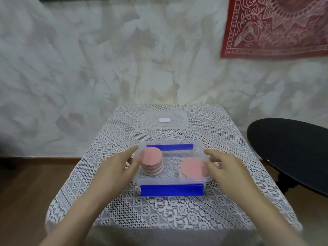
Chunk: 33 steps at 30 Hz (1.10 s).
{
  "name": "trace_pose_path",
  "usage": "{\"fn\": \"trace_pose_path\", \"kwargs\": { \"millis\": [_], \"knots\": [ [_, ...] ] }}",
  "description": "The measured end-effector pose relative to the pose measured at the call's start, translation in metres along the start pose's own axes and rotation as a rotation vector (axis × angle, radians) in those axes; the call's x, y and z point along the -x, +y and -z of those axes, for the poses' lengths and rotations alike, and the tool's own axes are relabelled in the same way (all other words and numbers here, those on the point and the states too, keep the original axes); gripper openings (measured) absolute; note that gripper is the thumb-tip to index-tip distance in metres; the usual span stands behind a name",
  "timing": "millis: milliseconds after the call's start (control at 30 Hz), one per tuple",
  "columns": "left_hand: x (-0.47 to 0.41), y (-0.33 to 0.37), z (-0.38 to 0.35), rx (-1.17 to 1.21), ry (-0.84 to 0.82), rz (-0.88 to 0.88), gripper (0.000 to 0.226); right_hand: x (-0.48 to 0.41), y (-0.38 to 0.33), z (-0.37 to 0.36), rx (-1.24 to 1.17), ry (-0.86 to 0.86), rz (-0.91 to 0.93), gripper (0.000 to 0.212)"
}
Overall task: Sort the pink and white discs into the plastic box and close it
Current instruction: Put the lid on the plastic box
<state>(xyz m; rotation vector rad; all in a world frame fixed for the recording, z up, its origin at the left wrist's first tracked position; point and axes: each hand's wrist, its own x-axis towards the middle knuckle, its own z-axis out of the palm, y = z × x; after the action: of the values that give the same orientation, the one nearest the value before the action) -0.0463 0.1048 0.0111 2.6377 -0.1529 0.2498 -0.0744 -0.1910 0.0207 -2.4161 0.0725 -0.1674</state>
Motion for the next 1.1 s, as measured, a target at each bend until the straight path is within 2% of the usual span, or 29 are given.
{"fn": "trace_pose_path", "kwargs": {
  "millis": [167,333,567,833,1100],
  "knots": [
    [-0.004,0.000,0.001,-0.039,-0.003,-0.015,0.052,0.002,0.001,0.001,0.057,-0.003,0.030,0.045],
    [-0.017,-0.005,0.013,-0.174,-0.020,-0.070,0.048,-0.012,0.000,0.015,0.319,-0.002,0.148,0.033],
    [-0.086,-0.010,0.016,-0.359,-0.002,-0.129,0.044,-0.079,-0.019,0.019,0.609,0.011,0.344,0.041],
    [-0.186,-0.011,-0.018,-0.441,-0.016,-0.116,0.050,-0.177,-0.024,-0.011,0.708,-0.035,0.410,0.056],
    [-0.248,-0.023,-0.044,-0.403,-0.044,-0.050,0.055,-0.251,0.000,-0.044,0.665,-0.024,0.398,0.051]
  ]
}}
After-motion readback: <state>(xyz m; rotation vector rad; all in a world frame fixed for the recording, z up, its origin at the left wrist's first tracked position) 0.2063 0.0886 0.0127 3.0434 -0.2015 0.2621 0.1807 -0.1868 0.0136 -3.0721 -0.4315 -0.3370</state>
